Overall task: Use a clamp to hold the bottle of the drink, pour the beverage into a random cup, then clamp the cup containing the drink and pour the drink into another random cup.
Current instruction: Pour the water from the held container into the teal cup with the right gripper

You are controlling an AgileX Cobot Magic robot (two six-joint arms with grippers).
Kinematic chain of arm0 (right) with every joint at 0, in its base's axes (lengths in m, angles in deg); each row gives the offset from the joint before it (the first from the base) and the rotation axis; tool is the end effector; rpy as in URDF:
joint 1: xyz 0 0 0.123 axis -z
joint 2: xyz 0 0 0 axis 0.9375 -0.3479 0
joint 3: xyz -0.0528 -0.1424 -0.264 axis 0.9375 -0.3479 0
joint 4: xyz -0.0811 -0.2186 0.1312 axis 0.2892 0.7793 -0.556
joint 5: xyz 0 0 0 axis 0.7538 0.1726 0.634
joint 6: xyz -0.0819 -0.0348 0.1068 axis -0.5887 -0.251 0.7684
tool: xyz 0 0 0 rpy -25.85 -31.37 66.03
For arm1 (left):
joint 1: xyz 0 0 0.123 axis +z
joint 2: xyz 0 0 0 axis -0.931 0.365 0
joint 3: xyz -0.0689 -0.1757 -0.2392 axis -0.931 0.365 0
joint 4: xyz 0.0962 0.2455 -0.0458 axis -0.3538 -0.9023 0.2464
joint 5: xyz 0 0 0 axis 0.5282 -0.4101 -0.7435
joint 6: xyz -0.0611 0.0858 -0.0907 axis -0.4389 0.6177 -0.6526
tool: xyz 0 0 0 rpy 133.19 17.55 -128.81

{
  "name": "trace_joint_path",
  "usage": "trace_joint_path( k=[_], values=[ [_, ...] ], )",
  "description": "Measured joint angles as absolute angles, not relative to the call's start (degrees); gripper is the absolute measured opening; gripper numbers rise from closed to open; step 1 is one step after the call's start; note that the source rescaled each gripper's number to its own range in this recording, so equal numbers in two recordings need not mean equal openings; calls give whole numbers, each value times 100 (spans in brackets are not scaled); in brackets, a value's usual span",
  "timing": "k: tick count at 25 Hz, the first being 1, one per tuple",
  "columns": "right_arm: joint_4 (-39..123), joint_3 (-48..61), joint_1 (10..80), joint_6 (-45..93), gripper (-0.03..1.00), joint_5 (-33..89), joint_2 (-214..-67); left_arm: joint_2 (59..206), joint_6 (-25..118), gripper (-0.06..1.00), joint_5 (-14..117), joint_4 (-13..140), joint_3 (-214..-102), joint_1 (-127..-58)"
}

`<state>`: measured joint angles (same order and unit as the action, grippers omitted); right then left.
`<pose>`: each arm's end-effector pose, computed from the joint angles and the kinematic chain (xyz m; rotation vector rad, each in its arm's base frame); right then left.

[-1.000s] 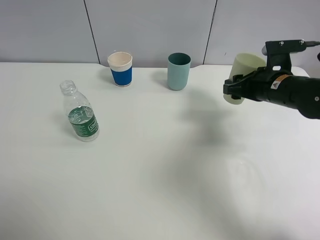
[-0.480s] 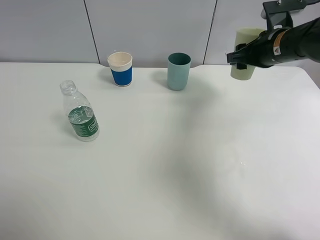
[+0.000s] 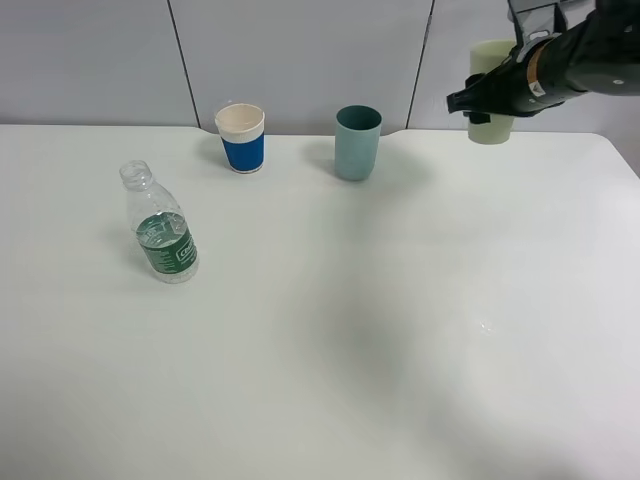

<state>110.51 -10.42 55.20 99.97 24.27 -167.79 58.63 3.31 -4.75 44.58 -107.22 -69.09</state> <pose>0.4294 0.0817 0.2044 -0.3028 2.2112 -0.1527 0.0308 0.0115 0.2661 -0.1548 2.0178 0.0100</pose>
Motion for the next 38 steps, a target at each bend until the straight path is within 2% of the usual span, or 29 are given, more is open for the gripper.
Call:
trace_joint_path(
  k=[8, 24, 38],
  values=[
    [11574, -396, 4949, 9922, 0, 1807, -17315, 5863, 331, 100, -475, 4458, -10722, -6909],
    [11708, 874, 4254, 8717, 0, 855, -18197, 5863, 331, 100, -475, 4458, -10722, -6909],
    [12124, 975, 4147, 8154, 0, 592, -18247, 5863, 331, 100, -475, 4458, -10722, -6909]
  ],
)
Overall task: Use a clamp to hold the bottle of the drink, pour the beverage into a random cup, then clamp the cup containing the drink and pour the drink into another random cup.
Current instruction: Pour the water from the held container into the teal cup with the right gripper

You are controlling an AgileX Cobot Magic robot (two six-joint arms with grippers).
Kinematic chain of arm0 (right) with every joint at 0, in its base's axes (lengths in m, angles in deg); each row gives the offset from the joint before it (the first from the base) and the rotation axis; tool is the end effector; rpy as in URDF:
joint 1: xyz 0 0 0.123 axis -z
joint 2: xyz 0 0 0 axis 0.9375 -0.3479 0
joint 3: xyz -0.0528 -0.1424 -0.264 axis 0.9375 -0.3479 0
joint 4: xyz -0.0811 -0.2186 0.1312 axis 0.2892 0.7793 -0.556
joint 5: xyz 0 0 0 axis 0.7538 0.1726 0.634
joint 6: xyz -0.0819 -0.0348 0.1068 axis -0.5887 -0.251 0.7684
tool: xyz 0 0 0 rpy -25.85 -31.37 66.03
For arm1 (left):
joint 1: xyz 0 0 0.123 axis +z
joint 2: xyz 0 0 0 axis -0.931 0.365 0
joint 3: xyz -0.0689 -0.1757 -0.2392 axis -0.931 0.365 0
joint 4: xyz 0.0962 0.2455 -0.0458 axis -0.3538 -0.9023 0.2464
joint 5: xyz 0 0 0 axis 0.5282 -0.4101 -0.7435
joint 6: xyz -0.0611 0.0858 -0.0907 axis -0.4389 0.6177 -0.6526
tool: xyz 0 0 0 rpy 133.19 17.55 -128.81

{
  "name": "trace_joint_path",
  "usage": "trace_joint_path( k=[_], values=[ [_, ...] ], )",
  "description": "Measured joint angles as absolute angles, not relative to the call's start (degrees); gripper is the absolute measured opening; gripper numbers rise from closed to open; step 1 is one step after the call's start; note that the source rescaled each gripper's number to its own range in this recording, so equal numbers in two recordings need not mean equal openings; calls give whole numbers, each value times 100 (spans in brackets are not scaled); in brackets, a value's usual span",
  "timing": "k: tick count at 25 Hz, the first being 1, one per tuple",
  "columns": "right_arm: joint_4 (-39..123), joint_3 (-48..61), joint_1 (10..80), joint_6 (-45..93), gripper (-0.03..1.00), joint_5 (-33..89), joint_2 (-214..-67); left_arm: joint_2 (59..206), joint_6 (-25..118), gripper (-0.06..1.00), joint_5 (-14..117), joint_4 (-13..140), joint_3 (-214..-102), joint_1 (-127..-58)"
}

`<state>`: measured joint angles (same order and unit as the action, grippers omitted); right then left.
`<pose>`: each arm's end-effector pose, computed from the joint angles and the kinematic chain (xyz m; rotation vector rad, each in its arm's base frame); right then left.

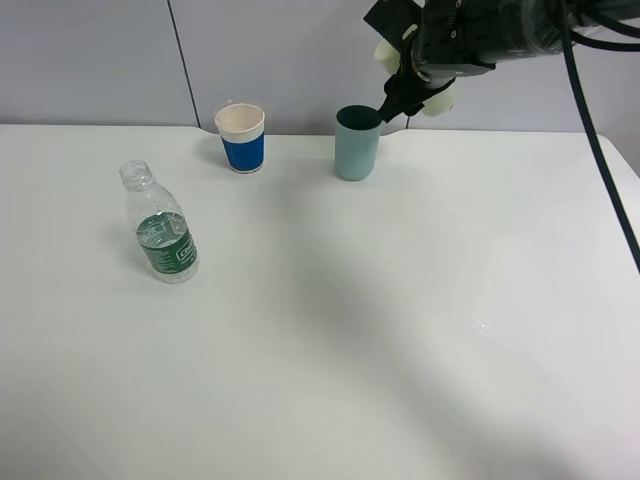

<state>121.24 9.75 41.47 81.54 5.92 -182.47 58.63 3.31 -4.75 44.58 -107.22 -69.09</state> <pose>0.4793 0.1781 0.2061 -0.8726 2.0147 -0.6297 0.0308 0.0115 0.2661 -0.1548 2.0178 0.0100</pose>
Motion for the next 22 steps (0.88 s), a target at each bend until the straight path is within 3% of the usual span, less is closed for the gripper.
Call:
trace_joint_path(
  k=[22],
  values=[
    [13196, 975, 4147, 7635, 0, 493, -18293, 5863, 331, 100, -475, 4458, -10722, -6909]
  ],
)
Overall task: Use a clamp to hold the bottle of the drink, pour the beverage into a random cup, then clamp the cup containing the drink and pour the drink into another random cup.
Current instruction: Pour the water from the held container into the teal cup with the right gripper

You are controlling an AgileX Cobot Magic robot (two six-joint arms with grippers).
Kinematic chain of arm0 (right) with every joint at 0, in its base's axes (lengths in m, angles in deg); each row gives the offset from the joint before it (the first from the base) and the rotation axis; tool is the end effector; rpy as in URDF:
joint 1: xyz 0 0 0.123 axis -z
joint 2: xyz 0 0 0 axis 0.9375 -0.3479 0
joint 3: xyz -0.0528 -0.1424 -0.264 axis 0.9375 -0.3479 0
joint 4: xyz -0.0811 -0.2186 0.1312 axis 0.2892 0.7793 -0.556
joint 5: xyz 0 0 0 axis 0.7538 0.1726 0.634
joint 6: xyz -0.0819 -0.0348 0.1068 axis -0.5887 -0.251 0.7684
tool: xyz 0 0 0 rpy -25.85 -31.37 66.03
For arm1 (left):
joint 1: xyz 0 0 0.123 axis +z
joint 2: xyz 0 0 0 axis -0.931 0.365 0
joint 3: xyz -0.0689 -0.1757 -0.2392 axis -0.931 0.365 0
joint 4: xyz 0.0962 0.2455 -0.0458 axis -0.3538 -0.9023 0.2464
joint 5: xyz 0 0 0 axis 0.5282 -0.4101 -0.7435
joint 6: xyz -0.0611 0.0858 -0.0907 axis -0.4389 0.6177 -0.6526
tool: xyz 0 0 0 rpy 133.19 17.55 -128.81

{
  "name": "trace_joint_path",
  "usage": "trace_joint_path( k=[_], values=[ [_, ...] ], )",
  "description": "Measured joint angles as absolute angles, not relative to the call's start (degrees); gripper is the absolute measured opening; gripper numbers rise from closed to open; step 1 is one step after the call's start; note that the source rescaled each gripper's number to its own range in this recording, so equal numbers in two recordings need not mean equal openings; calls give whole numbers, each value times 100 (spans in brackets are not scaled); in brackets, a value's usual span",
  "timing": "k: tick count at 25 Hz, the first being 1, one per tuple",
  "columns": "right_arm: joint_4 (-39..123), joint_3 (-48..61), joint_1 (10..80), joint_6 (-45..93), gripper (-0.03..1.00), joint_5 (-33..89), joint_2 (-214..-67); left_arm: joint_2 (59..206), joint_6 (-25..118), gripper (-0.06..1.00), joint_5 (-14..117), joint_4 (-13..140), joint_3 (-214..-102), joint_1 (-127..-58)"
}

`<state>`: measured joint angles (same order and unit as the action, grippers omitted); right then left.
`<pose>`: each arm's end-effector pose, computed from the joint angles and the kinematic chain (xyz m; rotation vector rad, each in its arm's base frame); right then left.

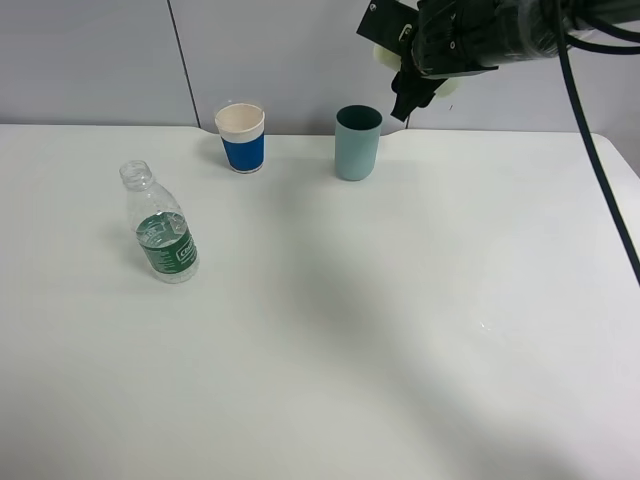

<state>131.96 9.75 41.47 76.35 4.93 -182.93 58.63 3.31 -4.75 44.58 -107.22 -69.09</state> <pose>0.4865 0.1762 0.2142 -1.0866 1.8464 -0.8327 0.0308 0.0115 0.2661 -0.1548 2.0178 0.0100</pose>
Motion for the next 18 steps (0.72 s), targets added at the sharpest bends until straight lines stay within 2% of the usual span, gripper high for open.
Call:
trace_joint_path(
  k=[18],
  values=[
    [13492, 975, 4147, 7147, 0, 451, -18293, 5863, 331, 100, -475, 4458, -10722, -6909]
  ],
)
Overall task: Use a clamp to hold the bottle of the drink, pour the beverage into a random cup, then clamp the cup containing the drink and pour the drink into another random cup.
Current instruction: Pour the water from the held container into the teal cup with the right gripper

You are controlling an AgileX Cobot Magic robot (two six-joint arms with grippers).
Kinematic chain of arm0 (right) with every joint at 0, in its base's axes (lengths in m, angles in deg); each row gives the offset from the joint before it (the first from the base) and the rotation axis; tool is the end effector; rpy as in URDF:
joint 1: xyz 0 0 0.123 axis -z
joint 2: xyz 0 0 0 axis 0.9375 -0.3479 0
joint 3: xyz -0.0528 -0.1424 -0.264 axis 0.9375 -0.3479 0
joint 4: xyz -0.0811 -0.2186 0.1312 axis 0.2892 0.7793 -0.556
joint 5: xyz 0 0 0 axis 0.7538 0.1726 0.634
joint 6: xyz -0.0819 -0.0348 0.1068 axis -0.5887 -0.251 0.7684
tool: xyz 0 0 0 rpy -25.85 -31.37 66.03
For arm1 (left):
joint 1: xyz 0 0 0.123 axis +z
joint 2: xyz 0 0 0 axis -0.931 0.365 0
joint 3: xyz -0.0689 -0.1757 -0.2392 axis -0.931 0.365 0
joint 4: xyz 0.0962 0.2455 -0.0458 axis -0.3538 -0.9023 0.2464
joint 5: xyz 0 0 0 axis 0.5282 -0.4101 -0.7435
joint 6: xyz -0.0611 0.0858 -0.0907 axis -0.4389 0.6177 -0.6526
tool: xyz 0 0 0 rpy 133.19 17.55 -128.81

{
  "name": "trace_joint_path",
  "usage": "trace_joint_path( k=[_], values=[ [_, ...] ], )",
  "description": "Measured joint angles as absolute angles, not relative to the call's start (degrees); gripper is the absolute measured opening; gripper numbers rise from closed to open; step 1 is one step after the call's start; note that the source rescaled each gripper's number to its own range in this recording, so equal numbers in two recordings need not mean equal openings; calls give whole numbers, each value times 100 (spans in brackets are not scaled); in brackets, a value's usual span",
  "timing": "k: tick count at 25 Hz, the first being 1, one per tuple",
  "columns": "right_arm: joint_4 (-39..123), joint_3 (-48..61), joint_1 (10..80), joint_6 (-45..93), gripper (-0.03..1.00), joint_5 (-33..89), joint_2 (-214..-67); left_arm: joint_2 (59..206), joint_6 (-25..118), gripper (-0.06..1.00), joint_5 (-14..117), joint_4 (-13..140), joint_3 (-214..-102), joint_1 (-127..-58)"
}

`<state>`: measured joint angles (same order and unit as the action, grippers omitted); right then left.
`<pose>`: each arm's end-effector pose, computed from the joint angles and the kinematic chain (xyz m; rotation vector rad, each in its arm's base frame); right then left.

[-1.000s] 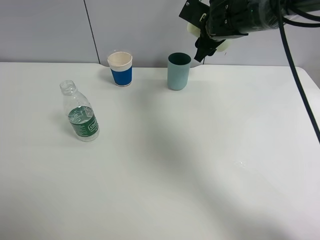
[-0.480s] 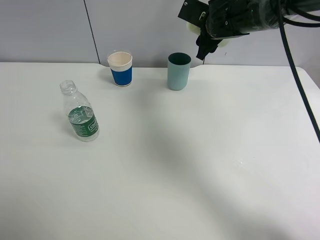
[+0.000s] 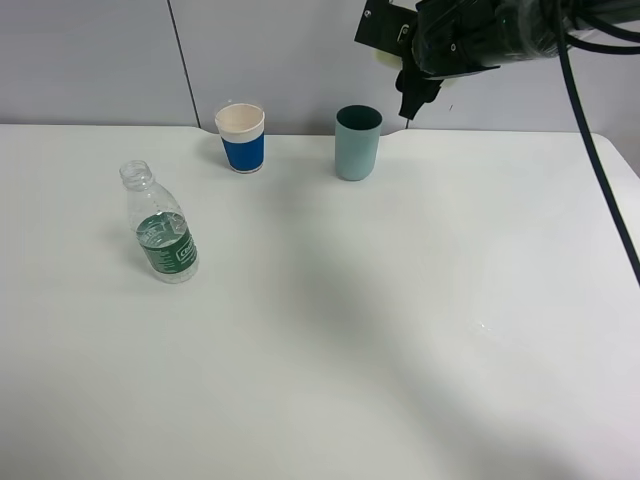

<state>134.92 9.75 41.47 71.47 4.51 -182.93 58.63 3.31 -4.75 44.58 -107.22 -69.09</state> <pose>0.4881 0.1756 0.2178 -1.1986 1.7688 -0.9256 0.0308 0.0115 0.2661 -0.1548 2.0178 0.0100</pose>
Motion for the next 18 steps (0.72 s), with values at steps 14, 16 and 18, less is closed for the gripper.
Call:
trace_joint_path(
  k=[14, 16, 18],
  values=[
    [13652, 975, 4147, 6893, 0, 318, -18293, 5863, 331, 100, -475, 4453, -10722, -6909],
    [13652, 975, 4147, 6739, 0, 318, -18293, 5863, 331, 100, -475, 4453, -10722, -6909],
    [13663, 975, 4147, 6619, 0, 318, -18293, 5863, 331, 100, -475, 4453, -10722, -6909]
  ],
)
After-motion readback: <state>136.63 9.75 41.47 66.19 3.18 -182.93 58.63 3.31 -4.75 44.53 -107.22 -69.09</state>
